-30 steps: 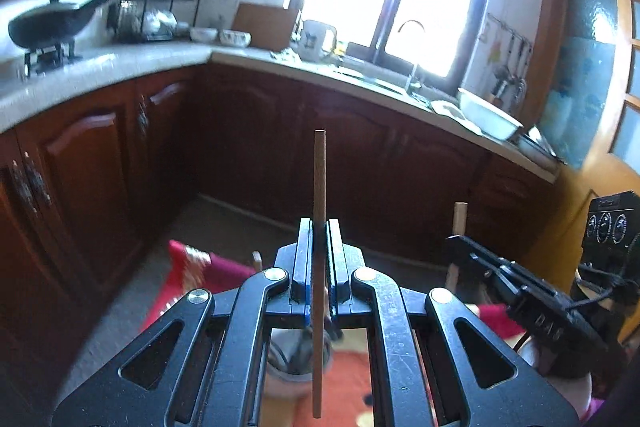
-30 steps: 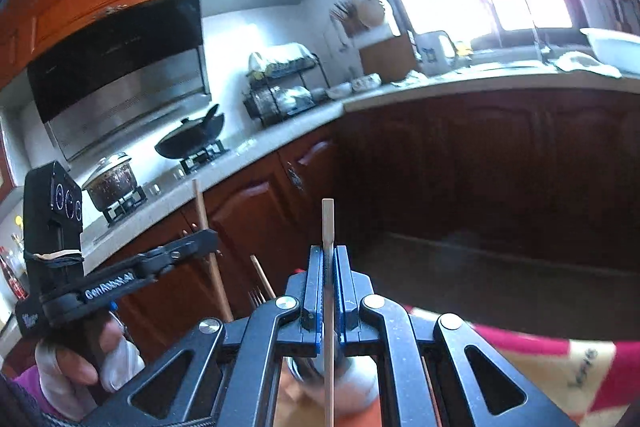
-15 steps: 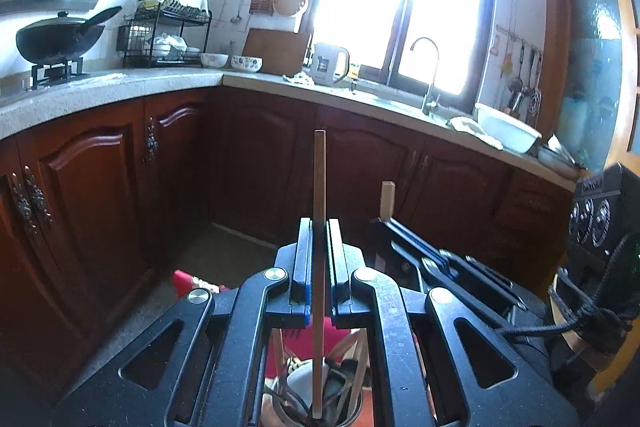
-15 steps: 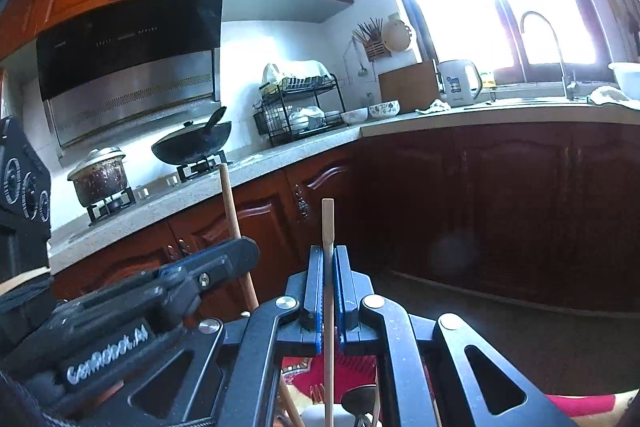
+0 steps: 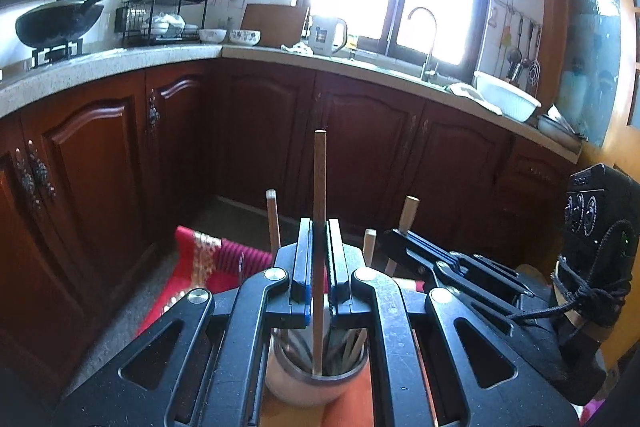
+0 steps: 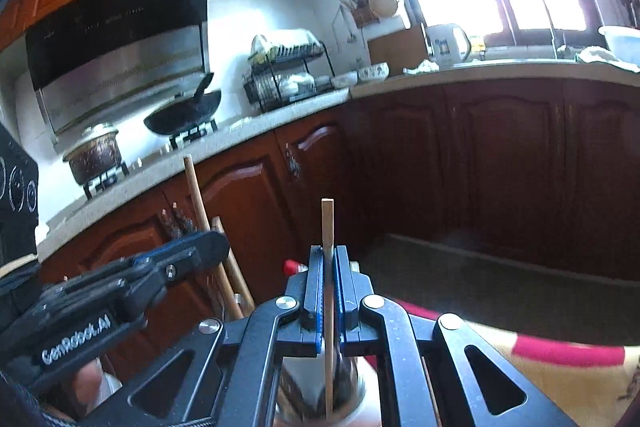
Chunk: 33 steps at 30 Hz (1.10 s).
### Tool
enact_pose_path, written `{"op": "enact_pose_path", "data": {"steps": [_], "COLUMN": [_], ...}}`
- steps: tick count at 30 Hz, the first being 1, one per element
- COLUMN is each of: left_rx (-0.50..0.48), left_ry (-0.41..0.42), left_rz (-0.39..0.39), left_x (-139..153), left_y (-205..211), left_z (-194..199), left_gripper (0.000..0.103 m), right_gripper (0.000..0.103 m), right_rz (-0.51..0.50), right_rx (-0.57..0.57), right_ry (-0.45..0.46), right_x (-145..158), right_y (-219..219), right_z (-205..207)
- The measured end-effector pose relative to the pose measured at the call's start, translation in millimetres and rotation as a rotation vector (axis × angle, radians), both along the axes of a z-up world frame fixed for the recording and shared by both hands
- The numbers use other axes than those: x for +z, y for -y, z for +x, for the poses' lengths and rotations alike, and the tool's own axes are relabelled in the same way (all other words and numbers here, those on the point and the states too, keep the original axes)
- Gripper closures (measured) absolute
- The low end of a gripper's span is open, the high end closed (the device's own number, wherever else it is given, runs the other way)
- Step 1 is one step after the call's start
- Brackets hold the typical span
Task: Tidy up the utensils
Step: 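Carry both chopsticks over the white holder and lower them in, then open both tools and lift them away from the holder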
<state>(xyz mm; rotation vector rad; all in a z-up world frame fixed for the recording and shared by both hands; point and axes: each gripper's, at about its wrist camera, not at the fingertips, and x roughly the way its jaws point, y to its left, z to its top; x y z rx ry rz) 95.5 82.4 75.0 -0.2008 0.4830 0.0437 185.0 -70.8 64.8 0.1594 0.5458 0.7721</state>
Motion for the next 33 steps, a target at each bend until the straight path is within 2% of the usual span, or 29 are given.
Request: {"op": "enact_pose_path", "data": {"steps": [7,11,16,20,26,29,31,33], "left_rx": [0.005,0.006,0.010,0.012,0.019,0.025,0.028,0.034], "left_ry": [-0.056,-0.093,-0.099,-0.102,-0.125,-0.133,-0.131,-0.122], "left_rz": [0.016,0.027,0.037,0.039,0.027,0.022,0.013,0.005], "left_x": [-15.3,-24.2,-25.6,-25.1,-24.7,-24.9,-23.7,-21.7], "left_y": [9.0,11.9,12.7,11.9,11.9,10.7,9.5,8.6], "left_z": [-7.6,-6.3,-8.3,-10.9,-15.0,-18.7,-22.1,-26.7], "left_gripper": [0.098,0.098,0.098,0.098,0.098,0.092,0.072,0.060], "right_gripper": [0.099,0.099,0.099,0.099,0.092,0.089,0.087,0.087], "right_rz": [-0.076,-0.087,-0.123,-0.126,-0.118,-0.122,-0.123,-0.126], "right_rx": [0.032,0.031,0.053,0.044,0.029,0.020,0.012,0.004], "right_ry": [-0.061,-0.106,-0.175,-0.188,-0.180,-0.181,-0.184,-0.189], "right_x": [-18.3,-28.1,-38.6,-40.2,-31.6,-30.3,-29.1,-29.1], "right_y": [3.8,5.5,3.9,9.4,22.6,29.6,32.7,37.0], "right_z": [-12.3,-12.6,-10.7,-13.0,-20.4,-23.6,-25.9,-28.9]}}
